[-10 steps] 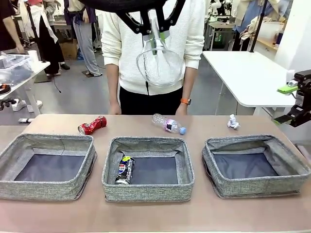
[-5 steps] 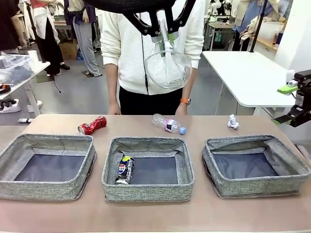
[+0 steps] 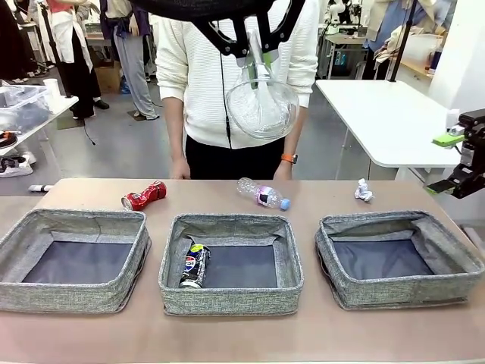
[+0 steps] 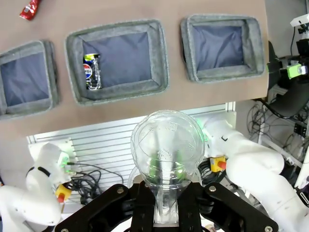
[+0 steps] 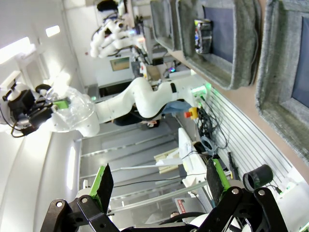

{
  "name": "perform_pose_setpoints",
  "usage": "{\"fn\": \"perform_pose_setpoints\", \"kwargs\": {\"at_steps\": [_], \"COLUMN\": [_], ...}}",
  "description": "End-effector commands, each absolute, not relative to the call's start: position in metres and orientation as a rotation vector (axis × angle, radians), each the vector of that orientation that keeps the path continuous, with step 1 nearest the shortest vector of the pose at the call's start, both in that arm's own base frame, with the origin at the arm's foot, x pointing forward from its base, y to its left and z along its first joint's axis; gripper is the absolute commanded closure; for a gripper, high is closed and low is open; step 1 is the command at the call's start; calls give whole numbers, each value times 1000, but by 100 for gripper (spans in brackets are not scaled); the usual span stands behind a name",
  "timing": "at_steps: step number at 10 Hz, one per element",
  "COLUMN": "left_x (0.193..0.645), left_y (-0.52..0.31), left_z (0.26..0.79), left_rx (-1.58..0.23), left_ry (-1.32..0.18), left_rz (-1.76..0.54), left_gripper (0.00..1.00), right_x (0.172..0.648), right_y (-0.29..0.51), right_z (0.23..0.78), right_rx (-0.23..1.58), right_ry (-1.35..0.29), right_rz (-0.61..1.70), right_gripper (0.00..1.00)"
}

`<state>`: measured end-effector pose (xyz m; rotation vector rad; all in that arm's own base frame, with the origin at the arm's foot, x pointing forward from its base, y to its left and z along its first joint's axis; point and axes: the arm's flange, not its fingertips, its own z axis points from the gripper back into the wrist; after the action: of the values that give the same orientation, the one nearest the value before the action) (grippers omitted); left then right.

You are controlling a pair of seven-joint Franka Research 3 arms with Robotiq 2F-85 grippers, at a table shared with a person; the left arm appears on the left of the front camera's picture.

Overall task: Sort the waste into the appropriate baskets.
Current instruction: Place the picked waste into the Fabric basket indicated by the person.

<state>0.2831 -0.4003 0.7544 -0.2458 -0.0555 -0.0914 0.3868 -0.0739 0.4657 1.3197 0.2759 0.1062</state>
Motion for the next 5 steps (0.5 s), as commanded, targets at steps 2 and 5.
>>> {"fn": "perform_pose_setpoints", "kwargs": {"at_steps": [2, 5], "left_x": [282, 282], "left_y": [-400, -400], "left_z": [757, 757], "left_rx": [-252, -252], "left_ry": [-66, -66], "left_rz": [-76, -76], "left_gripper": [87, 87], "right_x": [388, 388], "right_y": [-72, -72], "right_z": [472, 472], "right_rx": [1332, 1332], "right_ry": [286, 286], "right_rz": [89, 89], "right_gripper": [0, 0]}}
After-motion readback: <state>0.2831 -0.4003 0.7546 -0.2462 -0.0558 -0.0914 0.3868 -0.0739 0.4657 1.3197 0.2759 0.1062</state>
